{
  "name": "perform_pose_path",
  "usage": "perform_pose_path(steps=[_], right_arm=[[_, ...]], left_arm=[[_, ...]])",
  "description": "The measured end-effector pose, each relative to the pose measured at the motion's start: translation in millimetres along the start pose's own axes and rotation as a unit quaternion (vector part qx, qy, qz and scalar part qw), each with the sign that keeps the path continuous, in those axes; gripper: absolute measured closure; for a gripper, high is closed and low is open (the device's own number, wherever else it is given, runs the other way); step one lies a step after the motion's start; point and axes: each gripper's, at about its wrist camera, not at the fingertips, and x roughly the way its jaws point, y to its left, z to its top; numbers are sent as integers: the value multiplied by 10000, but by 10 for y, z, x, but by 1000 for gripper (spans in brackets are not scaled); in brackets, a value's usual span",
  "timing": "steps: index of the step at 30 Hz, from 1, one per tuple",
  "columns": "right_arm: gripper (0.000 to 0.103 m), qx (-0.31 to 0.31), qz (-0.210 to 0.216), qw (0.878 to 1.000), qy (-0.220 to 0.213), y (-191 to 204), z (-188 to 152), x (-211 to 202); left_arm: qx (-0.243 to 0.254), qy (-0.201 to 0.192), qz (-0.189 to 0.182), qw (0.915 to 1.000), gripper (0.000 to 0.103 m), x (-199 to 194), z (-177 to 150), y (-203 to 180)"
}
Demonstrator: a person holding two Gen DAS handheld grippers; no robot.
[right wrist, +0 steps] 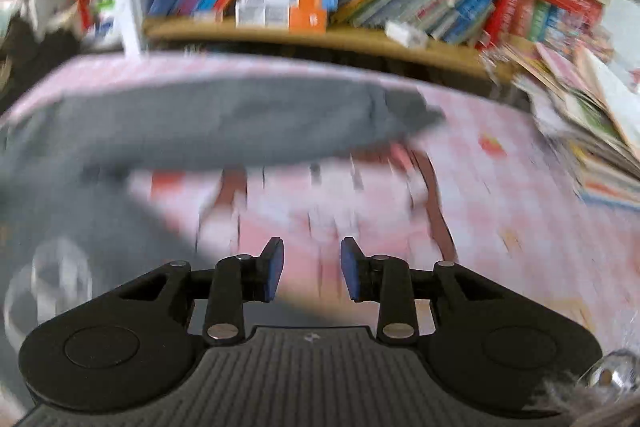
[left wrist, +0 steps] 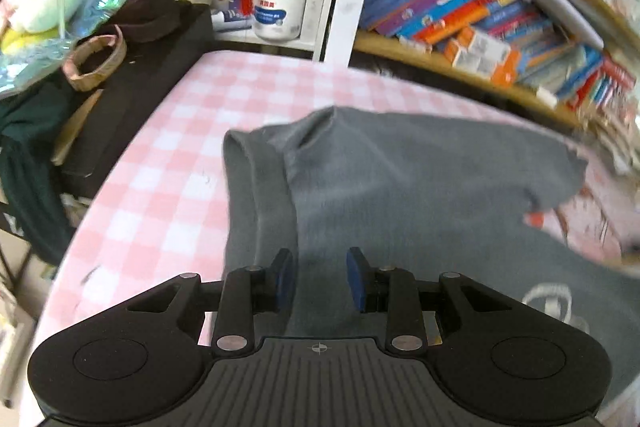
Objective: Fold clothes
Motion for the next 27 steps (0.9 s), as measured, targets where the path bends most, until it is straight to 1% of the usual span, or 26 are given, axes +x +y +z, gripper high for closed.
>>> perform_pose_path(steps=[2,4,6,7,8,9,10,13,15,17,19,20,22,25,27], right_arm=[[74,65,-287,9995,84,39,-277,-159],[74,295,-536,9979,231,27,-502,-257],[74,672,-687,9945,407,-24,-682,-320],[74,808,-729,9931,438,-54,-745,-344],[73,891,-764,9921,444,-83,-778,-365],[73,951,-799,9913,448,-104,-788,-383],[73,1010,-833,9904,452,-125,-799,-401],[73,1183,-931,9876,438,-183,-787,-434],[73,1235,-916,9872,421,-198,-760,-435],[73,1227,-905,9870,516,-219,-763,-400],[74,1255,-887,9863,597,-266,-770,-360],[74,1342,-857,9856,567,-327,-768,-347],[78,1494,-859,9837,519,-445,-758,-317],[79,1524,-1154,9801,533,-567,-718,-261],[79,1462,-1264,9793,597,-561,-680,-251]], left_arm=[[-153,116,-235,9995,76,135,41,33],[-220,261,-291,9990,77,257,53,92],[-216,362,-223,9989,88,364,55,174],[-215,334,-134,9991,96,389,45,233],[-313,305,-100,9990,98,399,36,290],[-400,290,-71,9988,98,400,35,324],[-377,289,-10,9989,98,394,32,309],[-113,305,198,9993,98,361,16,205],[54,257,213,9994,98,278,-15,153],[122,160,120,9997,97,146,-76,122],[63,106,14,9999,97,22,-151,137],[18,108,-12,9999,97,-30,-200,153],[-81,128,-13,9999,97,-118,-302,196],[-262,127,-19,9996,97,-234,-439,274],[-332,89,9,9994,97,-291,-484,297]])
